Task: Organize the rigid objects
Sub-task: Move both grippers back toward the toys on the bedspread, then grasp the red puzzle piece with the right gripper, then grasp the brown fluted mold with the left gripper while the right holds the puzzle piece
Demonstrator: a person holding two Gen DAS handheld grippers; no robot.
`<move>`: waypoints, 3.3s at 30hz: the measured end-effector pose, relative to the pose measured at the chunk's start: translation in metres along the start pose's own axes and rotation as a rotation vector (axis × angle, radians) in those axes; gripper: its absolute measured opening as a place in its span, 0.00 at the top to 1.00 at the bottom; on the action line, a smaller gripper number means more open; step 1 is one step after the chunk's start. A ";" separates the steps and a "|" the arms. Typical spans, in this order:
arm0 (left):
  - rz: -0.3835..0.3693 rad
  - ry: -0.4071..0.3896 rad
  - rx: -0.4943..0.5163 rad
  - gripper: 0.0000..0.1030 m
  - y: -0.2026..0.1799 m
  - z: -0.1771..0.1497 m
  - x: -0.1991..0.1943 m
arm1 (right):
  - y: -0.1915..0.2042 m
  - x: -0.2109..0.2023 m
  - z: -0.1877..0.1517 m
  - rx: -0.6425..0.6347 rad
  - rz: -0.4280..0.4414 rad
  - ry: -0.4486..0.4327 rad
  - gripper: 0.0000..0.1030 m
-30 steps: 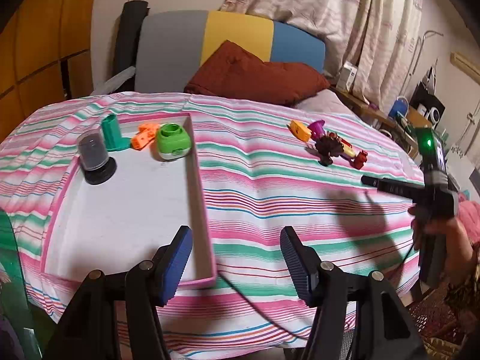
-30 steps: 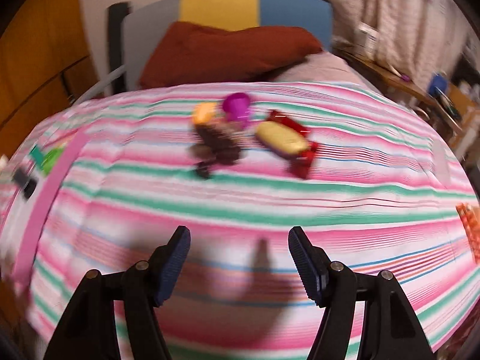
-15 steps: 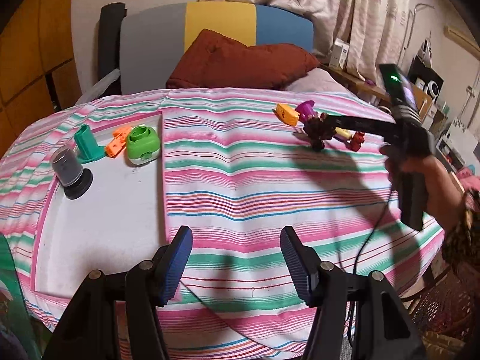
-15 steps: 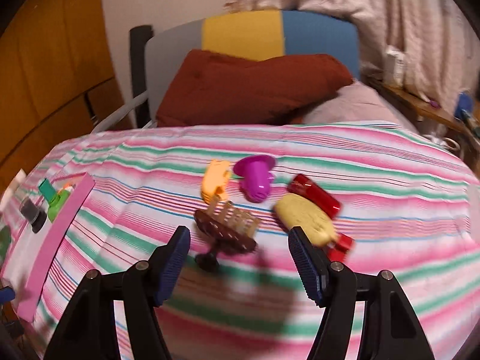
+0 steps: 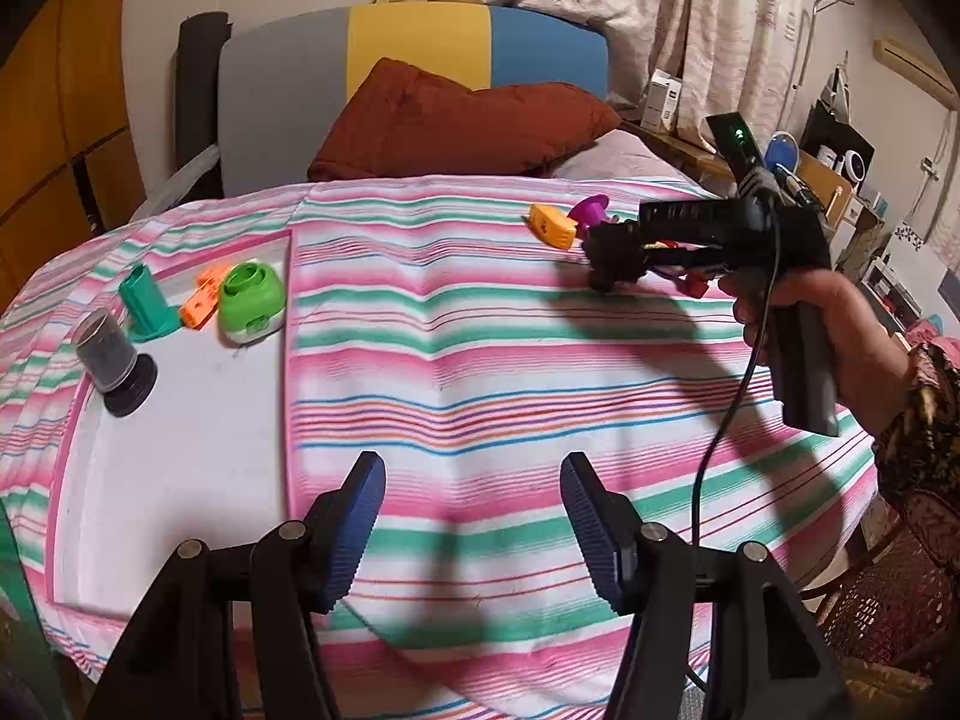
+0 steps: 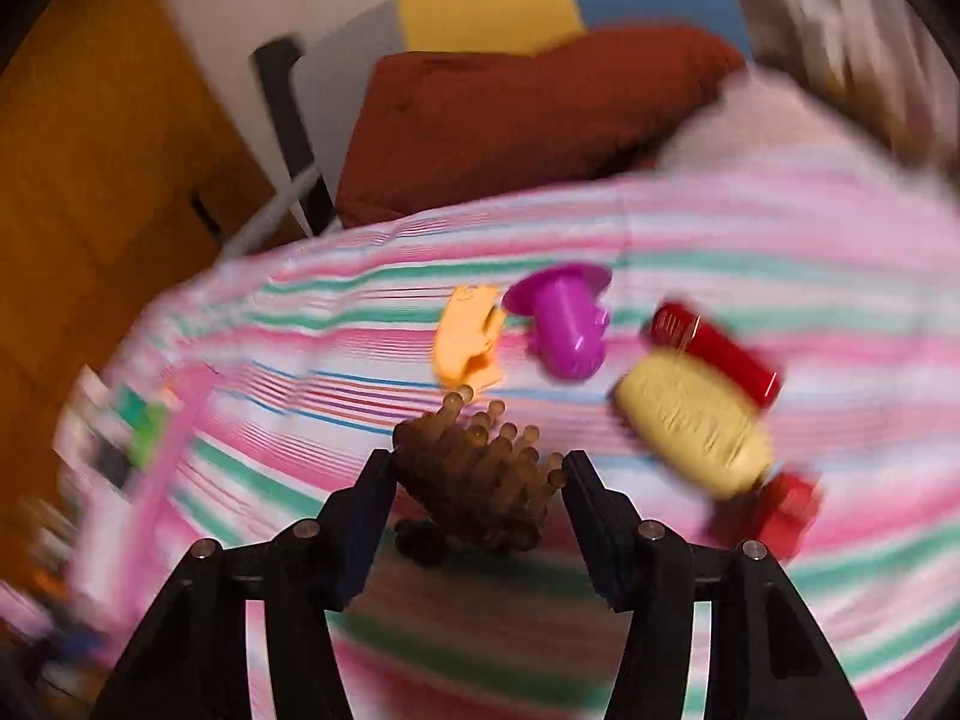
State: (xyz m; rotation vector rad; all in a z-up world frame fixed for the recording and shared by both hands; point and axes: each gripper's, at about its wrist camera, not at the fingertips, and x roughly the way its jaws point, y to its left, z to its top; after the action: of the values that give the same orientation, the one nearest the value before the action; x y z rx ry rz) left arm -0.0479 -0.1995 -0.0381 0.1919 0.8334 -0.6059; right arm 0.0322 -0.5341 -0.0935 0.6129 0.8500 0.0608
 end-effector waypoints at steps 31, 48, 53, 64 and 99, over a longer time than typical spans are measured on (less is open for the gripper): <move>-0.107 0.029 0.024 0.40 -0.037 0.008 0.027 | -0.049 -0.062 -0.007 0.090 -0.384 -0.118 0.27; -0.137 0.054 0.023 0.40 -0.048 0.013 0.036 | -0.094 -0.078 -0.005 0.298 -0.445 -0.138 0.28; -0.137 0.060 0.053 0.40 -0.055 0.016 0.039 | -0.069 -0.033 -0.004 0.076 -0.494 -0.045 0.27; -0.193 0.118 0.037 0.40 -0.069 0.045 0.070 | -0.077 -0.033 -0.003 0.033 -0.520 -0.019 0.61; -0.066 0.024 0.233 0.77 -0.130 0.124 0.153 | -0.076 -0.028 -0.004 0.041 -0.547 0.081 0.39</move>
State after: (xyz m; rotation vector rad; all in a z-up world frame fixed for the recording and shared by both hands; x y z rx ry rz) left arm 0.0356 -0.4193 -0.0601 0.3853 0.7937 -0.7640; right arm -0.0037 -0.6031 -0.1166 0.4013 1.0749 -0.4313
